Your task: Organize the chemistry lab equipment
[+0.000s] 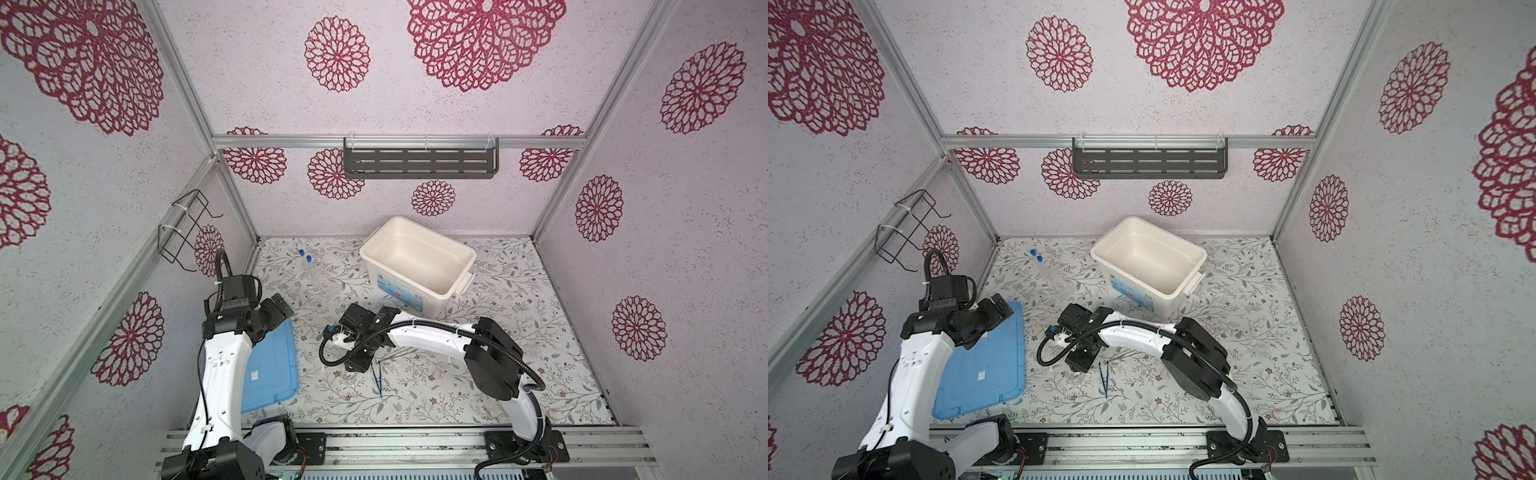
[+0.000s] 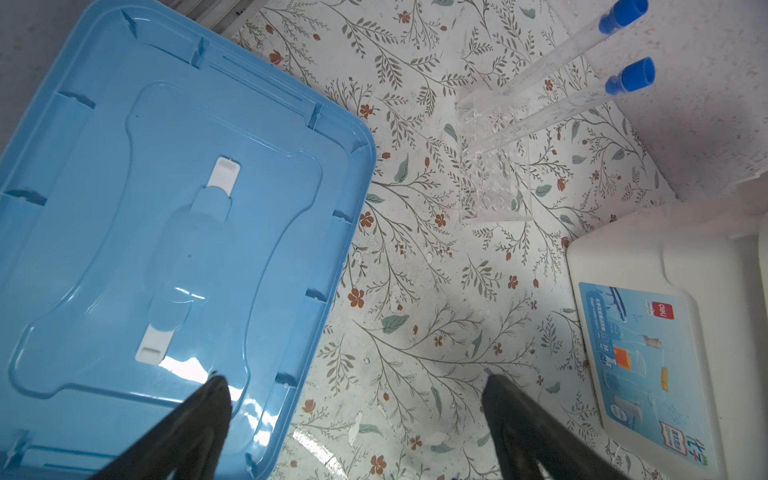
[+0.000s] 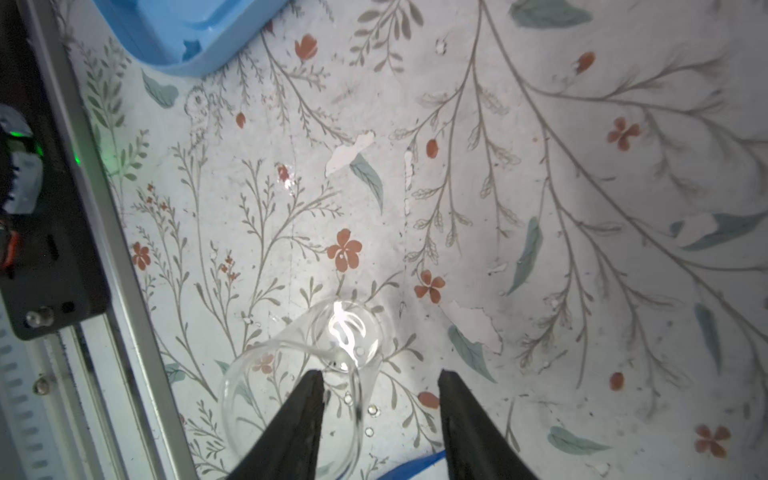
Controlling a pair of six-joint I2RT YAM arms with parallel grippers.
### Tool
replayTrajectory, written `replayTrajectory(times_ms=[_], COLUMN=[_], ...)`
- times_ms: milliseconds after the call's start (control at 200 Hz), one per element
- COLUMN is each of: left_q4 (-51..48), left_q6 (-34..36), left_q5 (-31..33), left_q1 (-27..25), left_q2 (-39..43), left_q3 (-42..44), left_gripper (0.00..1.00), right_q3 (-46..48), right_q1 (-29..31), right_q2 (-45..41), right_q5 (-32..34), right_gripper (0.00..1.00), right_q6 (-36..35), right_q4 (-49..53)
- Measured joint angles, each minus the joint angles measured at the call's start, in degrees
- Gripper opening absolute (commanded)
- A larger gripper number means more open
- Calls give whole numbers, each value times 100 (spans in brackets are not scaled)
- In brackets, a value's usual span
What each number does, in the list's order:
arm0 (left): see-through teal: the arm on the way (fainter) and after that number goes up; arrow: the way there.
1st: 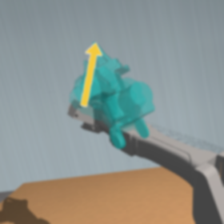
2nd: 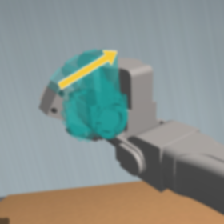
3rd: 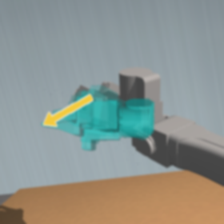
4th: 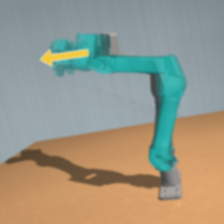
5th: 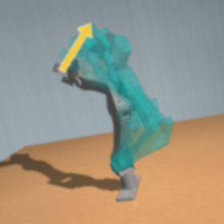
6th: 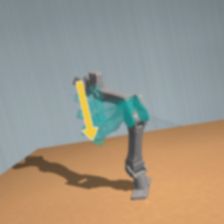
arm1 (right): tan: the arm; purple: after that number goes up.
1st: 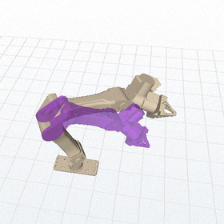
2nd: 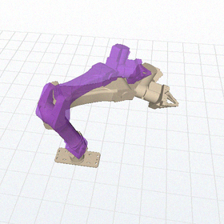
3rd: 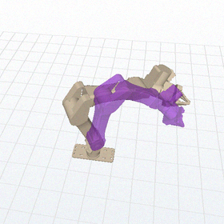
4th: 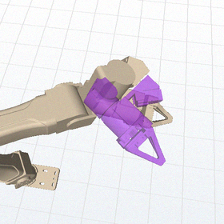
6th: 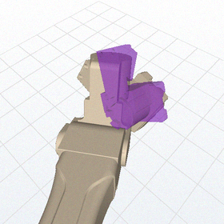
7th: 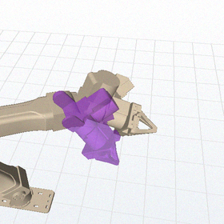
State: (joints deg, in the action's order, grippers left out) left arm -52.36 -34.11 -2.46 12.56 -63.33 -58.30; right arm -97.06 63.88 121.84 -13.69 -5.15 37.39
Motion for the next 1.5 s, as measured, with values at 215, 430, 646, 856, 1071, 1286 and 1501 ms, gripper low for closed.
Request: replayTrajectory(times_ms=[215, 430, 646, 856, 1071, 1286, 1501], left_q4=[22, 74, 431, 817, 1172, 1449, 1753], left_q6=[-2, -2, 61, -15, -269, -404, -557], left_q5=[-4, -107, -951, -1237, -1141, -789, -507], left_q1=[11, 13, -98, -1156, -2448, -3309, -3574], left_q2=[0, 0, 127, 127, -203, -992, -1639], left_q3=[17, 17, 20, 13, -282, -990, -1244], left_gripper=[98, 99, 99, 99, 98, 95, 95], right_q3=[-575, -999, -1202, -2146, -3156, -3753, -3755], right_q1=[70, 79, -125, -1366, -3171, -3740, -3797], right_q2=[396, 479, 181, -691, -1163, -348, 605], right_q5=[2, 111, 142, 157, 354, 730, 1207], right_gripper=[5, 0, 0, 0, 0, 0, 0], right_q6=[61, 221, 284, 321, 389, 326, 39], right_q4=[492, 949, 1628, 2288, 2533, 3132, 3545])
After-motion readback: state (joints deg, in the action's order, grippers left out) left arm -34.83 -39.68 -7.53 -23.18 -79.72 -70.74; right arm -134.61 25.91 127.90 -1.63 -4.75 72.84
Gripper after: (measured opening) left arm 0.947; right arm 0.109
